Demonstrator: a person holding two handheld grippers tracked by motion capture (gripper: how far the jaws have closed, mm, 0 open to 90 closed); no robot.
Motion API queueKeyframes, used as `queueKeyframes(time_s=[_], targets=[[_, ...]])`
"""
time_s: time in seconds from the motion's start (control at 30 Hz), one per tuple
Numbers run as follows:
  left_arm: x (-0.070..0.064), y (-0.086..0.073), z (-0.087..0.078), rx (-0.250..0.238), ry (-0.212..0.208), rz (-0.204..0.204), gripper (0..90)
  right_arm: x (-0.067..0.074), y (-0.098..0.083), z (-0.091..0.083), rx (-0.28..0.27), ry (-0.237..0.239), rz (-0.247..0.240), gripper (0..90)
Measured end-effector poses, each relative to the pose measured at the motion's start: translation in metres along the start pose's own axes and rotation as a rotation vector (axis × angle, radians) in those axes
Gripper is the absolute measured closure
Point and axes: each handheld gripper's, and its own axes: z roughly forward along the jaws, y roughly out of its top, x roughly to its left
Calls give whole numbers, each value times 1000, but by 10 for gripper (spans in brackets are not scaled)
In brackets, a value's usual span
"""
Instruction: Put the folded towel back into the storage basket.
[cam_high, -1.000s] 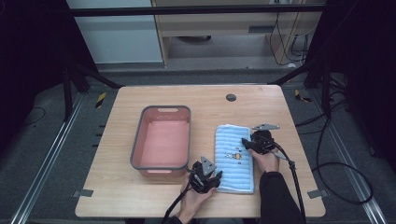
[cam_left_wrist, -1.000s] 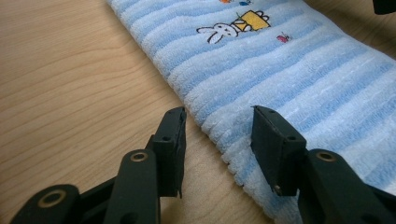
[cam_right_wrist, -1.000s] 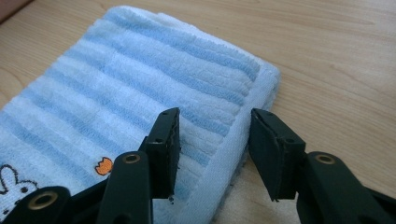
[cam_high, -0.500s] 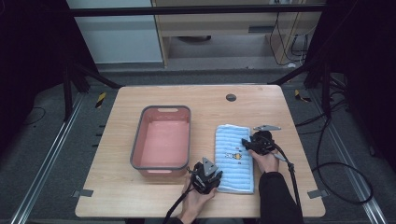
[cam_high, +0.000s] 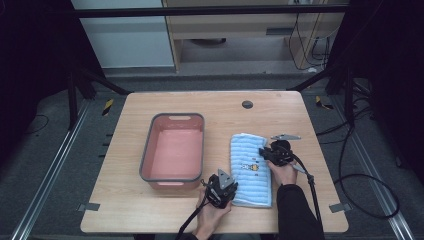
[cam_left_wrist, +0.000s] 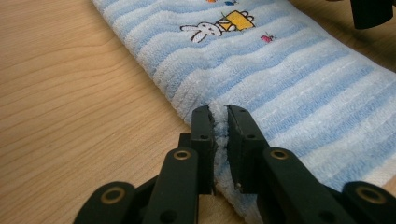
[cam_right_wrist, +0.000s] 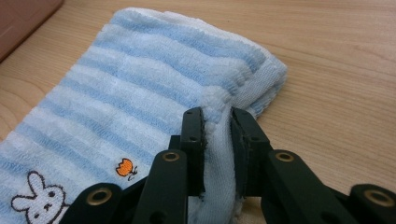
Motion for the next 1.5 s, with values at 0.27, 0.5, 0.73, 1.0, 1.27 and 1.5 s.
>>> queueKeyframes(time_s=[0.27,0.5,0.73,1.0,1.27,1.5], targets=[[2,0,-2,-20,-18,-16,860,4,4,-8,-25,-6,-27,780],[6,3,-12,-51,-43,-29,862,9,9,-18,-57,2,-54,780],[6,8,-23,-86,-57,-23,862,19,18,-34,-108,8,-84,781],[6,18,-35,-120,-66,-12,862,20,23,-47,-152,16,-81,781],[8,27,-47,-145,-76,-3,862,24,30,-60,-191,12,-101,782],[8,32,-54,-162,-77,-1,862,28,36,-67,-213,7,-112,782]])
